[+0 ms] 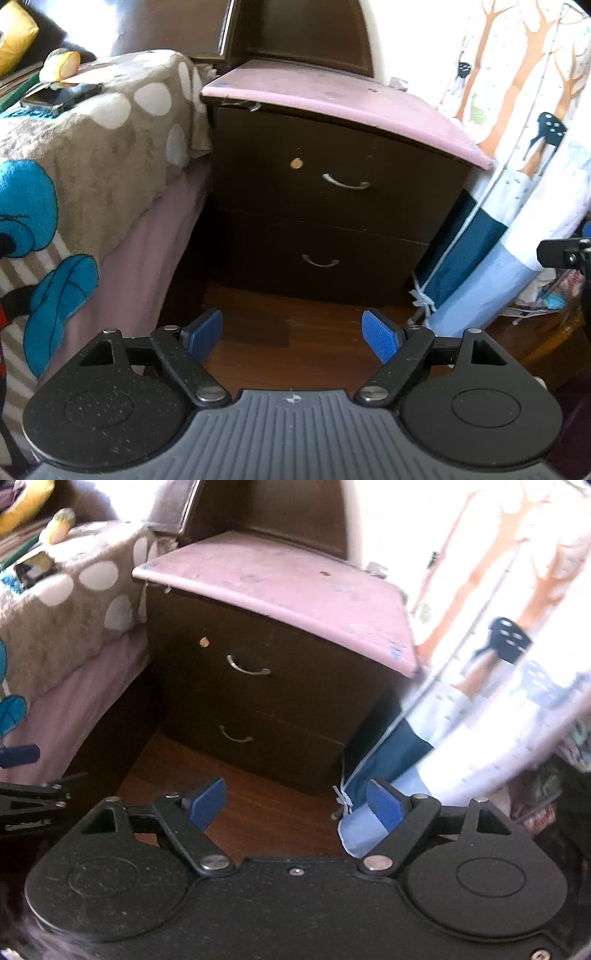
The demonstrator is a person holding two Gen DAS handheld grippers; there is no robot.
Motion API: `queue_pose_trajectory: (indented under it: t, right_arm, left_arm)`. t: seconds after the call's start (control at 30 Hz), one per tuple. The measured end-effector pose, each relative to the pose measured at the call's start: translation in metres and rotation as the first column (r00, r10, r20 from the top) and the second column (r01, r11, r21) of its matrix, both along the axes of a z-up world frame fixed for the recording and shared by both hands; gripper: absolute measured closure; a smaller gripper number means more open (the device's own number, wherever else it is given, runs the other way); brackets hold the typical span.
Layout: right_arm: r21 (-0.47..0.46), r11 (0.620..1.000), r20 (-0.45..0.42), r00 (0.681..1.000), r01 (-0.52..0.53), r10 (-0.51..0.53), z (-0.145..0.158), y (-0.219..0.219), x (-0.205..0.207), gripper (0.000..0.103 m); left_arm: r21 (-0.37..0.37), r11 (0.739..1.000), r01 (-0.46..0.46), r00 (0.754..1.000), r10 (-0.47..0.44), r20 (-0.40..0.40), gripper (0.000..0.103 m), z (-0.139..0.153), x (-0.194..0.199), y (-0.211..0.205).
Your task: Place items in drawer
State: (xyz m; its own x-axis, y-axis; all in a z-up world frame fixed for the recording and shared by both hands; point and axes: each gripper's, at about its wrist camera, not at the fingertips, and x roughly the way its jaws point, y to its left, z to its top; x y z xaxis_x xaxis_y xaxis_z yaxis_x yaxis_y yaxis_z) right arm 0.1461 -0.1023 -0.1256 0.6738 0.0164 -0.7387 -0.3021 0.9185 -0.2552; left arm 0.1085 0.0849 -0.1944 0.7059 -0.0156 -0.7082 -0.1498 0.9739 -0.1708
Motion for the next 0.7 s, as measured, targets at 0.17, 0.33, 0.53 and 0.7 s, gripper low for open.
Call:
queue_pose_trajectory:
  t: [0.17,0.33,0.53,0.7]
  right_arm:
    - [0.062,0.997,0.025,0.999,0.039,-0.041,0.02,-0.019,-0.027,0.018]
    - [0.105,0.992,0.037,0.997,0.066,-0.07,0.033,-0.031,-0.051,0.017]
    - [0.145,0.987,0.06,0.996,0.063,-0.072,0.053,-0.04,-0.073,0.016]
    - [0.186,0.981,0.106,0.991,0.06,-0.081,0.077,-0.048,-0.088,0.015]
  left_arm:
    - [0.03,1.0,-0.008,0.999,0.007,0.048,0.02,0.038,-0.014,-0.025]
    - [0.089,0.996,0.022,0.994,-0.031,0.102,0.02,0.077,-0.031,-0.054]
    - [0.169,0.985,0.011,0.991,-0.033,0.129,0.02,0.115,-0.051,-0.077]
    - [0.169,0.985,0.029,0.988,-0.054,0.144,0.02,0.142,-0.067,-0.084]
